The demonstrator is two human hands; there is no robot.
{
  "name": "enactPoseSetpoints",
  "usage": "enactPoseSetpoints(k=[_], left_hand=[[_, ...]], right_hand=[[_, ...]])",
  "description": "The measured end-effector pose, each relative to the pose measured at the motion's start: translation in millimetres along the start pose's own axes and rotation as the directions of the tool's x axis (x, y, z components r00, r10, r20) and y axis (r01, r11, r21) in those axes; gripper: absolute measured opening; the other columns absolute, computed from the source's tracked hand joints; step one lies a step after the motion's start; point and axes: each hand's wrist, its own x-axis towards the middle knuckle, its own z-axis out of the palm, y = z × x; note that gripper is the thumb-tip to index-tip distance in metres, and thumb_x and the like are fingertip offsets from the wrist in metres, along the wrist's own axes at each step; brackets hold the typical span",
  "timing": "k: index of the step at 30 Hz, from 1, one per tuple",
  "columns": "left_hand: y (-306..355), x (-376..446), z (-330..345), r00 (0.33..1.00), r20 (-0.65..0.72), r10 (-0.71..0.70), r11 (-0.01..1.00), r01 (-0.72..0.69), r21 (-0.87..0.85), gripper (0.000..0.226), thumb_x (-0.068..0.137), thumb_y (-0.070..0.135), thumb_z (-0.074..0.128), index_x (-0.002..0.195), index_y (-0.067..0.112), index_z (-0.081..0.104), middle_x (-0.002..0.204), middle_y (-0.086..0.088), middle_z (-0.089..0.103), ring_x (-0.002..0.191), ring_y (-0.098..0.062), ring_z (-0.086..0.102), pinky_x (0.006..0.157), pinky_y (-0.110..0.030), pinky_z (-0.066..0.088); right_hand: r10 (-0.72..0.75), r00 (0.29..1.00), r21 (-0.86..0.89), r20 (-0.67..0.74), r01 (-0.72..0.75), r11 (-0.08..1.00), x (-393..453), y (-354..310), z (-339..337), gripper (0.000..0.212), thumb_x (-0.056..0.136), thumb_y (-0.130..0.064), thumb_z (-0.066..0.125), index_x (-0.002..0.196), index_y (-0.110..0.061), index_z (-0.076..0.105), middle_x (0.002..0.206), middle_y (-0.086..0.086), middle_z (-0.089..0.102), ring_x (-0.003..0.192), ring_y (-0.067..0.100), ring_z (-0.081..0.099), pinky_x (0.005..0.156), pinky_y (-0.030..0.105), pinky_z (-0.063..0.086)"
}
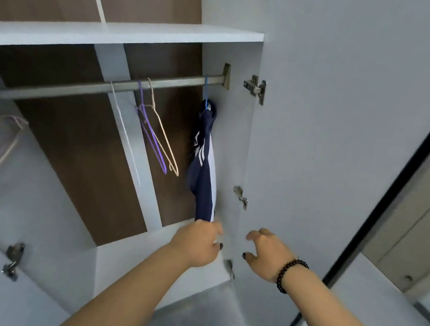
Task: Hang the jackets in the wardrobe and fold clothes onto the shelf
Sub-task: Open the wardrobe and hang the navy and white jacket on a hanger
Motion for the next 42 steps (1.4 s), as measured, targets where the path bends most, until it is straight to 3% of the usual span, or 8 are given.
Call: enactPoseSetpoints(k=[3, 11, 17, 23, 37, 42], left_hand=[[14.1, -41.6, 20.1, 0.999, 0.053, 0.008, 1.000, -0.008, -0.005, 0.036, 0.098, 0.028, 0.050, 0.133, 0.021, 0.049, 0.127, -0.007, 0.059, 0.112, -0.030, 0.057, 0.094, -0.040, 0.050], [38.7, -146.5, 61.7, 0.995, 0.093, 0.028, 0.996, -0.020, -0.092, 0.040, 0.096, 0.028, 0.050, 0.134, 0.024, 0.042, 0.123, -0.002, 0.060, 0.109, -0.026, 0.060, 0.093, -0.039, 0.050], [56.0, -183.1, 79.3, 0.993, 0.106, 0.057, 0.993, -0.045, -0.113, 0.046, 0.097, 0.027, 0.050, 0.140, 0.019, 0.035, 0.123, -0.004, 0.060, 0.109, -0.028, 0.059, 0.092, -0.041, 0.050], [99.0, -191.8, 89.2, 0.979, 0.123, 0.163, 0.984, -0.153, -0.090, 0.048, 0.096, 0.026, 0.051, 0.140, 0.018, 0.035, 0.126, -0.005, 0.057, 0.107, -0.027, 0.058, 0.090, -0.042, 0.050], [315.3, -207.6, 167.4, 0.870, 0.279, 0.406, 0.913, -0.398, -0.087, 0.054, 0.096, 0.030, 0.049, 0.145, 0.019, 0.028, 0.136, -0.003, 0.050, 0.119, -0.027, 0.053, 0.098, -0.041, 0.044], [394.8, -219.9, 199.6, 0.834, 0.314, 0.455, 0.890, -0.441, -0.117, 0.054, 0.095, 0.032, 0.049, 0.145, 0.021, 0.029, 0.134, -0.003, 0.052, 0.115, -0.025, 0.055, 0.096, -0.039, 0.046]], right_hand=[[0.014, 1.000, 0.008, 0.021, -0.015, 1.000, -48.5, -2.1, 19.9, 0.044, 0.095, -0.034, 0.050, 0.135, -0.019, 0.044, 0.132, 0.003, 0.046, 0.117, 0.024, 0.052, 0.094, 0.033, 0.046], [0.056, 0.991, 0.004, 0.120, -0.057, 0.998, -158.9, -13.3, 63.2, 0.043, 0.094, -0.035, 0.050, 0.135, -0.020, 0.045, 0.130, 0.001, 0.046, 0.110, 0.023, 0.056, 0.092, 0.035, 0.049], [0.097, 0.984, 0.019, 0.152, -0.101, 0.995, -204.5, -8.3, 76.9, 0.042, 0.095, -0.029, 0.049, 0.136, -0.019, 0.045, 0.134, 0.001, 0.046, 0.118, 0.022, 0.053, 0.098, 0.035, 0.046], [0.170, 0.981, 0.093, 0.092, -0.178, 0.980, -250.5, 16.8, 73.6, 0.041, 0.095, -0.025, 0.048, 0.136, -0.019, 0.046, 0.136, 0.000, 0.045, 0.123, 0.019, 0.051, 0.100, 0.029, 0.044], [0.473, 0.878, 0.169, 0.066, -0.477, 0.862, -441.4, 183.1, 69.5, 0.039, 0.094, -0.022, 0.046, 0.132, -0.021, 0.050, 0.131, -0.001, 0.048, 0.110, 0.016, 0.056, 0.094, 0.025, 0.046], [0.525, 0.846, 0.180, 0.095, -0.533, 0.827, -506.1, 238.5, 63.8, 0.038, 0.093, -0.021, 0.046, 0.130, -0.022, 0.053, 0.129, 0.001, 0.050, 0.115, 0.018, 0.053, 0.098, 0.026, 0.043]])
